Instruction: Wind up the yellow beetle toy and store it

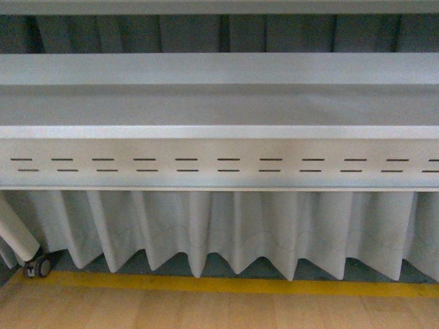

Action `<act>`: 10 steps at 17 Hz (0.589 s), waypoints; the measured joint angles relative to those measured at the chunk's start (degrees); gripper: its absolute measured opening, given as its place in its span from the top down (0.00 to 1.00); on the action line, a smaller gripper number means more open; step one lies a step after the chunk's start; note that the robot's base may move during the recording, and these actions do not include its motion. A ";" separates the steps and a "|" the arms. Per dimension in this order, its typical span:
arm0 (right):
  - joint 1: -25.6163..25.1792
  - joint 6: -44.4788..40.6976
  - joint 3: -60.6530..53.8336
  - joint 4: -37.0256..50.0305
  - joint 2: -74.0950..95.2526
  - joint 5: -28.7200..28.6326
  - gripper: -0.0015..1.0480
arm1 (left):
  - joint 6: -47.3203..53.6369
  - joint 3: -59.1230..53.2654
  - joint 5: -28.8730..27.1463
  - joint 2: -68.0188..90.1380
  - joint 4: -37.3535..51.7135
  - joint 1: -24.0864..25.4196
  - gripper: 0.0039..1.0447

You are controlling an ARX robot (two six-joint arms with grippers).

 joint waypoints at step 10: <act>0.00 0.00 0.00 0.00 0.00 0.00 0.06 | 0.00 0.00 0.00 0.00 0.00 0.00 0.06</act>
